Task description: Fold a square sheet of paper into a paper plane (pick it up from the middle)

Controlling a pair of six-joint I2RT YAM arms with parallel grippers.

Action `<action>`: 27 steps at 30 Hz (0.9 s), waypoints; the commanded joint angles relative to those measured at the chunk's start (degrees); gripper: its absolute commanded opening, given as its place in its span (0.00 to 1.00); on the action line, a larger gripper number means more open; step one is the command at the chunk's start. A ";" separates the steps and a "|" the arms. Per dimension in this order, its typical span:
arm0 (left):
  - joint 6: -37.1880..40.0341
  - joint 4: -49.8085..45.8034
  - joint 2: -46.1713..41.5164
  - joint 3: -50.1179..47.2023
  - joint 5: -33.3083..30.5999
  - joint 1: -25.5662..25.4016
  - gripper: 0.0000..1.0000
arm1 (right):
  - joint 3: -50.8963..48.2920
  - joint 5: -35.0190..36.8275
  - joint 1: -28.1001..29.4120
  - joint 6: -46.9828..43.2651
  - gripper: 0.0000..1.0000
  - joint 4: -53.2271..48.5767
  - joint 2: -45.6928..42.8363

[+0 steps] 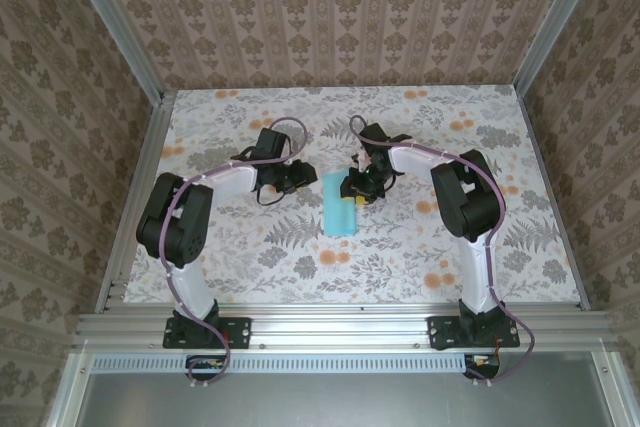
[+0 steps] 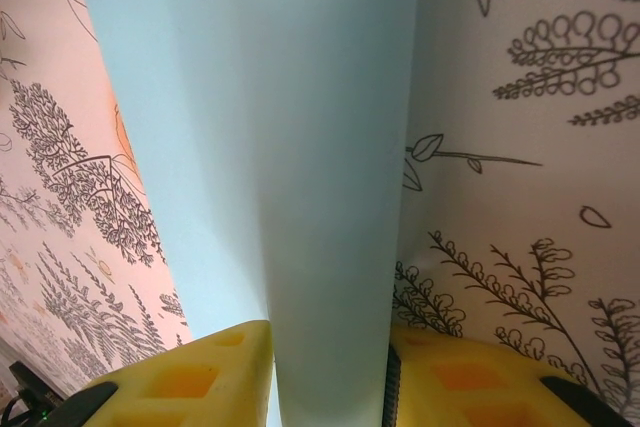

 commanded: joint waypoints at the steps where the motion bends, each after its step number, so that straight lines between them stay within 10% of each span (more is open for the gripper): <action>1: 0.13 0.46 0.82 1.28 1.22 -0.71 0.31 | -1.37 9.02 -0.21 1.00 0.35 -4.46 4.37; 27: -0.58 0.93 3.53 3.29 2.39 -3.12 0.31 | -0.97 11.02 0.40 0.83 0.36 -5.41 5.85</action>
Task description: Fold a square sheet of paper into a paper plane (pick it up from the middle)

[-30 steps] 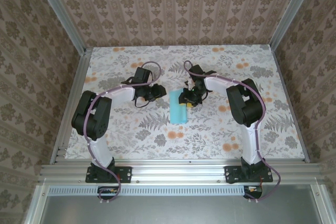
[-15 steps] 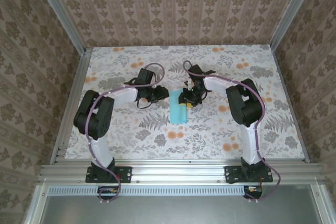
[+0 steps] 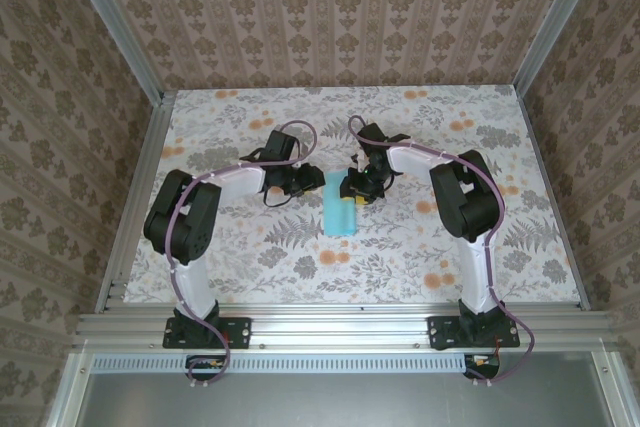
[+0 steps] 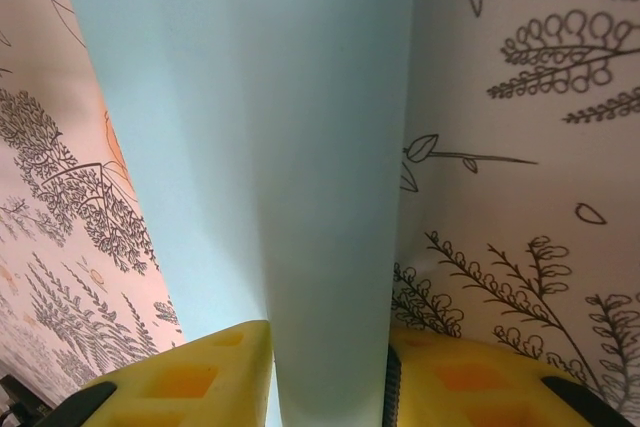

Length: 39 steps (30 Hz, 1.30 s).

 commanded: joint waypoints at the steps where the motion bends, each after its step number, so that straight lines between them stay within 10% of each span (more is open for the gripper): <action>1: -0.52 0.32 1.31 2.06 1.20 -0.69 0.31 | -1.81 9.25 -0.21 -0.29 0.36 -4.60 5.61; 39: 1.67 -8.11 9.32 7.41 1.73 -3.15 0.12 | -2.16 9.66 -0.10 -0.29 0.36 -4.56 6.50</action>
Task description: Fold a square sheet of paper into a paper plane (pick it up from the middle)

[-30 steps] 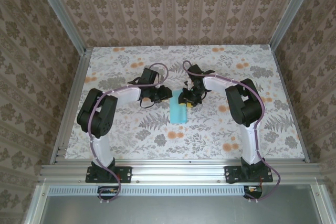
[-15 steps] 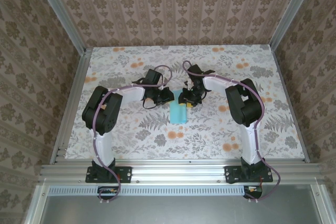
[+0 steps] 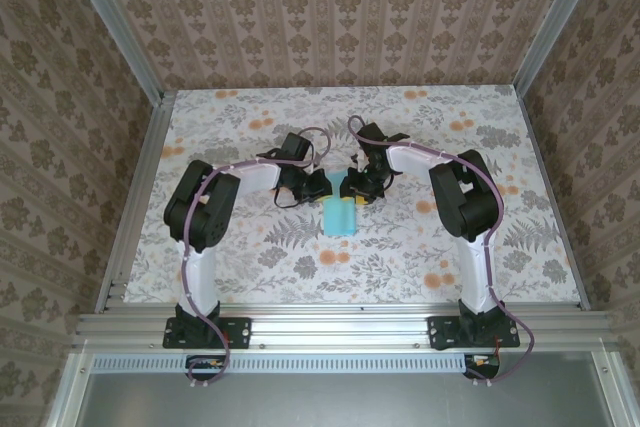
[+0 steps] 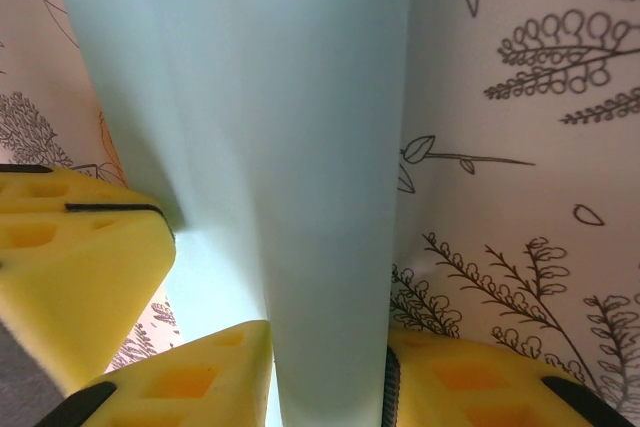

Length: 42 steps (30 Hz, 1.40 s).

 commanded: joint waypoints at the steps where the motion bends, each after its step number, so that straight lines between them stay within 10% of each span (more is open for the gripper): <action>1: 1.42 -3.24 1.04 1.09 -1.43 -0.52 0.11 | -2.60 9.53 -0.14 -0.28 0.36 -3.88 6.09; 18: 1.65 -6.28 1.63 -0.66 -5.10 -0.71 0.09 | -1.98 8.37 -0.15 -0.44 0.38 -3.72 5.16; 29: 2.85 -8.76 2.75 -1.12 -7.26 -0.97 0.08 | -5.45 8.67 -0.60 1.75 0.49 3.35 -10.60; 42: 3.02 -9.14 3.53 -0.57 -7.63 -1.23 0.08 | -9.14 -6.44 0.20 3.31 0.19 14.87 -7.48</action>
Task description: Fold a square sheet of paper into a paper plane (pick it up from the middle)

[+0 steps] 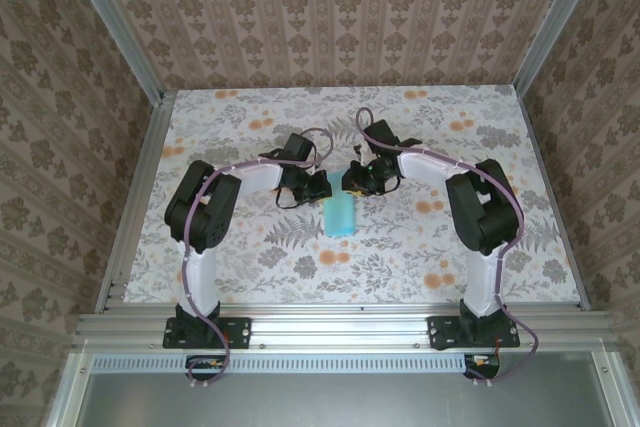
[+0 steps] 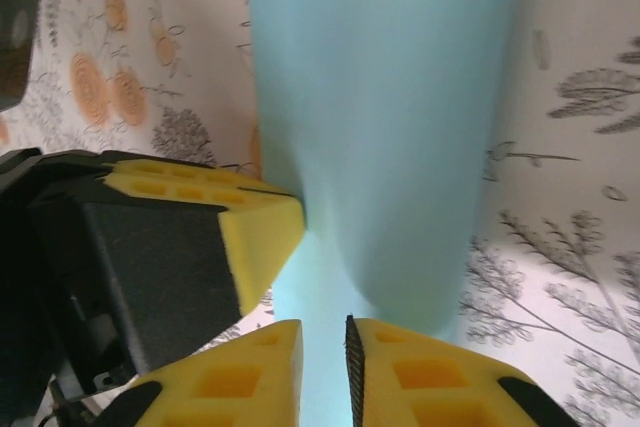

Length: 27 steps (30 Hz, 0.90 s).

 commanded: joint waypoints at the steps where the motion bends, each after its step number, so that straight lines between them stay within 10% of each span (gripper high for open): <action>1: 1.51 -7.27 3.57 -1.12 -4.60 -0.41 0.08 | -0.64 -4.84 0.22 0.30 0.19 2.29 2.61; 27: 2.46 -8.25 5.21 -2.67 -6.35 -0.57 0.07 | -4.48 -6.33 -1.44 -3.39 0.17 -1.06 -1.08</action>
